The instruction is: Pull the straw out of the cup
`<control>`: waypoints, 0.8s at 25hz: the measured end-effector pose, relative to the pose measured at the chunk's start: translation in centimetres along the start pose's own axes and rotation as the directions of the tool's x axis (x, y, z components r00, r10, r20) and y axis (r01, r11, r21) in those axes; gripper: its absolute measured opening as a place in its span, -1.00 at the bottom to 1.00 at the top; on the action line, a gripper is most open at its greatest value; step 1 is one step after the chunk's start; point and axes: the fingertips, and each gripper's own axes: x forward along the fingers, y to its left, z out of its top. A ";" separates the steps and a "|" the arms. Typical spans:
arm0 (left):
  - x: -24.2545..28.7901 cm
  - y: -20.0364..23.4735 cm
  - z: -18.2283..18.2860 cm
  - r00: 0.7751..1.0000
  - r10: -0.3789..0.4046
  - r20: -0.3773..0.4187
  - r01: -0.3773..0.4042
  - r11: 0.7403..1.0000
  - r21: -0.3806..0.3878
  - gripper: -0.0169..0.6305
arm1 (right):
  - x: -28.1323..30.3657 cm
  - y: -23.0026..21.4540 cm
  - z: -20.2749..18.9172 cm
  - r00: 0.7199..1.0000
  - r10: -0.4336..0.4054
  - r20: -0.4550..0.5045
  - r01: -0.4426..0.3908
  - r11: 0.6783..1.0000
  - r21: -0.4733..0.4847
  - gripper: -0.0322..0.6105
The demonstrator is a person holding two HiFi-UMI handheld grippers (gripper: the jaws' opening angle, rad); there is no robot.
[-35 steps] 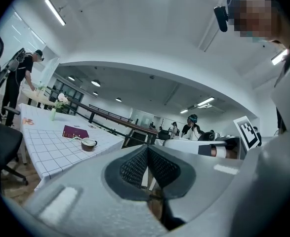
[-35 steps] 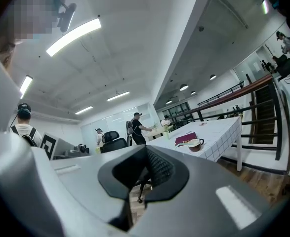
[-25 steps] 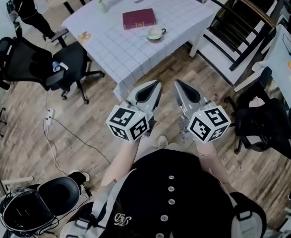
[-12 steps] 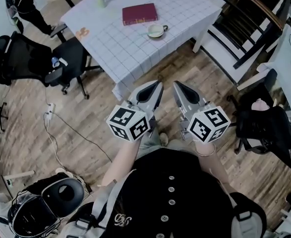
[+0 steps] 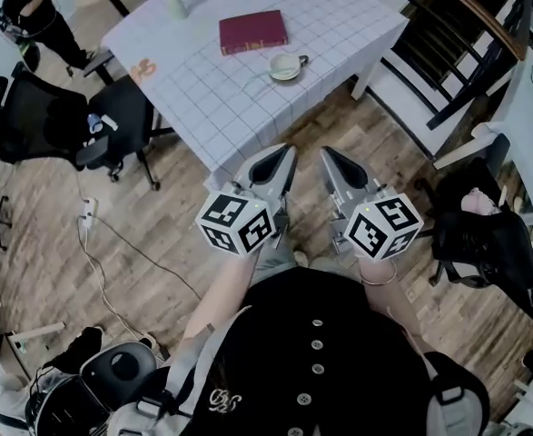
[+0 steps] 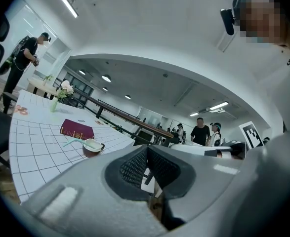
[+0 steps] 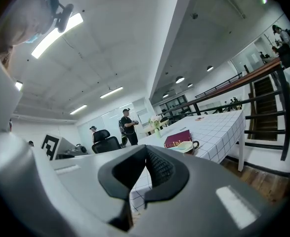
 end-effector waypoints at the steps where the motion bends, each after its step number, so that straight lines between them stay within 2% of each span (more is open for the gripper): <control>1: 0.6 0.6 0.3 1.000 -0.002 0.001 0.002 1.000 -0.003 -0.94 | 0.7 -0.5 0.2 1.000 -0.004 -0.001 0.004 1.000 0.002 -0.90; 13: 8.9 7.7 5.9 0.998 -0.060 -0.001 0.060 0.998 0.004 -0.94 | 10.1 -5.9 5.8 0.998 -0.056 0.039 0.057 0.998 -0.010 -0.90; 20: 12.2 11.8 8.5 0.995 -0.098 -0.009 0.098 0.995 0.005 -0.94 | 14.9 -8.3 7.3 0.994 -0.097 0.059 0.097 0.995 0.008 -0.90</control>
